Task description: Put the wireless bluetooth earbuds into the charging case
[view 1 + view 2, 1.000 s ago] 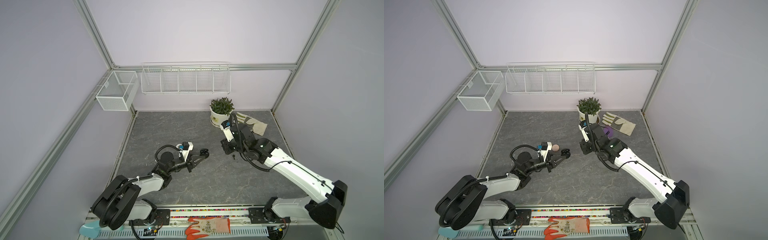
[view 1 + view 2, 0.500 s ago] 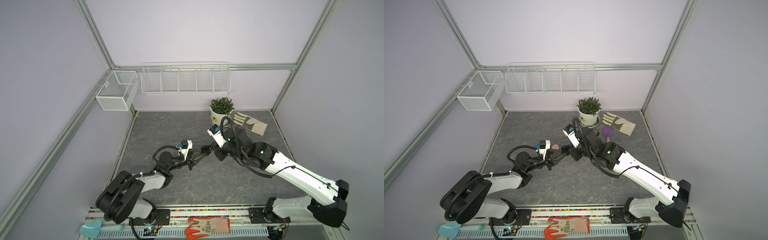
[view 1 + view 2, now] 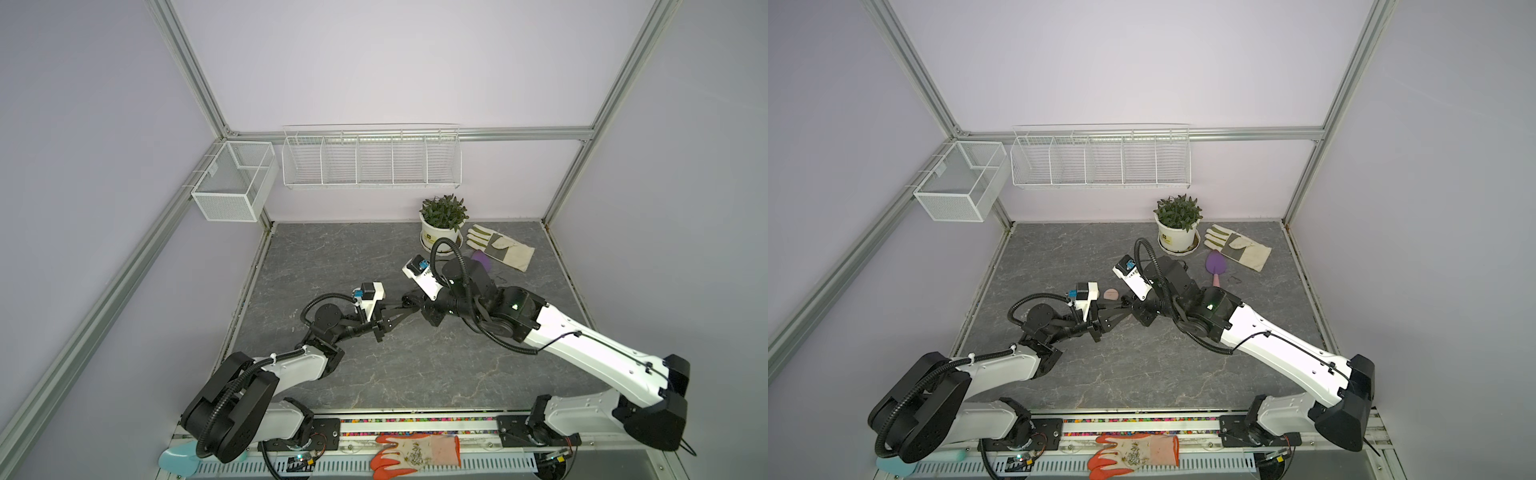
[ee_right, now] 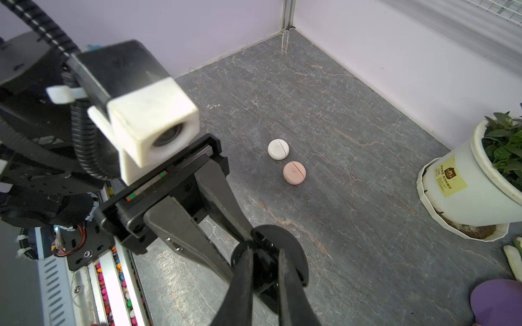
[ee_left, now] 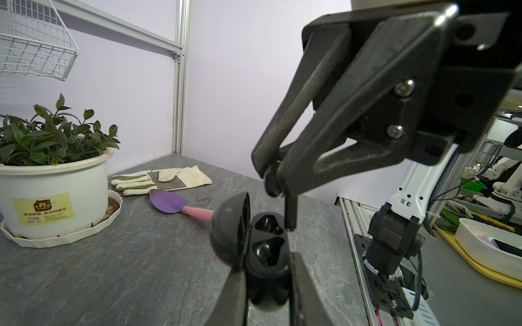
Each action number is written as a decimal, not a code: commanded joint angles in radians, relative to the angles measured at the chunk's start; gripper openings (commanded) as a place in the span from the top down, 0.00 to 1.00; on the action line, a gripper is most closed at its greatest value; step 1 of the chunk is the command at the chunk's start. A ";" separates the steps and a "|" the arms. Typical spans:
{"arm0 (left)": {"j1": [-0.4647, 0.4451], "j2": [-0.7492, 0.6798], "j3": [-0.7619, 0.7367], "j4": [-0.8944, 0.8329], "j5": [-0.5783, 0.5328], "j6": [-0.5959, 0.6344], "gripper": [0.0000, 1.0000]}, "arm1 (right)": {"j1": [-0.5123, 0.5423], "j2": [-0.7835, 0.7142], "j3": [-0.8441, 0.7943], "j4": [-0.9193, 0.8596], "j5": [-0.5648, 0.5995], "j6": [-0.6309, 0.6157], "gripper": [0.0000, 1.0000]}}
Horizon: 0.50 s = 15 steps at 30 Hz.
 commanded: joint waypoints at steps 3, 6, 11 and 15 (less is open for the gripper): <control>0.006 -0.027 0.009 -0.030 0.012 0.042 1.00 | 0.004 0.007 -0.009 -0.001 -0.024 -0.024 0.85; 0.006 -0.024 0.011 -0.031 0.012 0.044 1.00 | 0.003 0.008 -0.010 -0.007 -0.023 -0.027 0.86; 0.006 -0.028 0.010 -0.030 0.012 0.043 1.00 | 0.004 0.019 -0.006 -0.025 -0.024 -0.037 0.86; 0.006 -0.042 0.015 -0.048 0.012 0.049 1.00 | 0.004 0.020 -0.006 -0.033 -0.015 -0.044 0.86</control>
